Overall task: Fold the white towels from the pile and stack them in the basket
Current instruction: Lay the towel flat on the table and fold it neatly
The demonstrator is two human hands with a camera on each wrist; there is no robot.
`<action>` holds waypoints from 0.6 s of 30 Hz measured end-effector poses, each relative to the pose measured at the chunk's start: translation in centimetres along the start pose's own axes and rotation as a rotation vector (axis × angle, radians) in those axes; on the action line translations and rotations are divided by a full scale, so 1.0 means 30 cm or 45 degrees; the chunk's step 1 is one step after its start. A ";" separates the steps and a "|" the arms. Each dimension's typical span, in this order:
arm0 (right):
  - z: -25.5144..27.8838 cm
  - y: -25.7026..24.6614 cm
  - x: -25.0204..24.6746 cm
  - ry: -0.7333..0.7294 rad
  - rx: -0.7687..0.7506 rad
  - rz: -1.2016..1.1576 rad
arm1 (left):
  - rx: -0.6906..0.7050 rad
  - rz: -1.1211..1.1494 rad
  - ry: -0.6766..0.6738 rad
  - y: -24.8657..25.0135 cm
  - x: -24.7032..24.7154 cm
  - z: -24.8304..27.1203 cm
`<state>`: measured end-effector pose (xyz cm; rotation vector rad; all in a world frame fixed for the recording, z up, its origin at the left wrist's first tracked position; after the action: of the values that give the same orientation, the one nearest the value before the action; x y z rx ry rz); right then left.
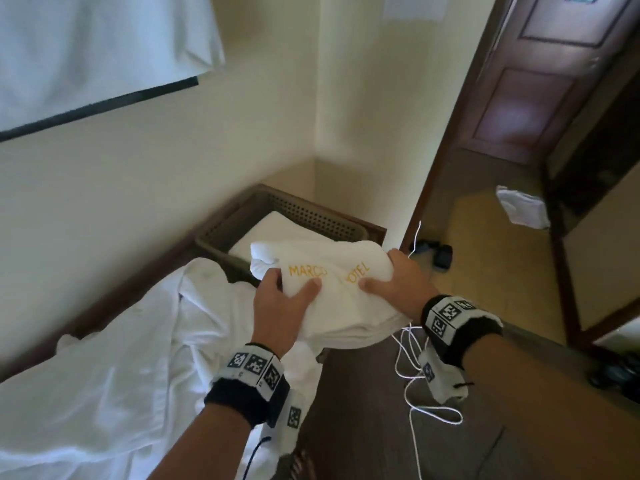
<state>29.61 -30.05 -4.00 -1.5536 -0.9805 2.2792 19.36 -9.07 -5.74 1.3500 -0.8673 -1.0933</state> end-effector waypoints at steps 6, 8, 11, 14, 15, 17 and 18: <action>-0.354 0.065 -0.151 -0.054 0.080 0.089 | -0.086 -0.051 -0.110 -0.023 0.127 -0.354; -0.460 0.052 -0.181 -0.113 0.071 0.081 | -0.165 -0.034 -0.128 -0.031 0.132 -0.451; -0.620 0.024 -0.199 -0.236 0.020 0.071 | -0.224 -0.029 -0.095 -0.044 0.118 -0.566; -0.832 -0.010 -0.188 -0.332 -0.075 0.070 | -0.281 -0.071 0.029 -0.071 0.090 -0.686; -0.905 -0.021 -0.177 -0.366 -0.104 0.072 | -0.300 -0.075 0.079 -0.085 0.078 -0.726; -1.052 -0.038 -0.145 -0.429 -0.160 0.080 | -0.333 -0.088 0.175 -0.113 0.057 -0.800; -1.127 -0.046 -0.128 -0.447 -0.197 0.086 | -0.359 -0.103 0.221 -0.125 0.048 -0.835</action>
<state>60.98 -17.37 -7.75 -1.2789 -1.2317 2.6390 43.19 -2.45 -11.37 1.2295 -0.5143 -1.0972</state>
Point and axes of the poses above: each hand's wrist, its own z-axis away from the middle knuckle, its own x-axis out of the palm, y = z × x, the point moved 2 cm from there along -z, towards the middle knuckle, and after that the axes turned 12 degrees about -y, right-handed, at the moved point
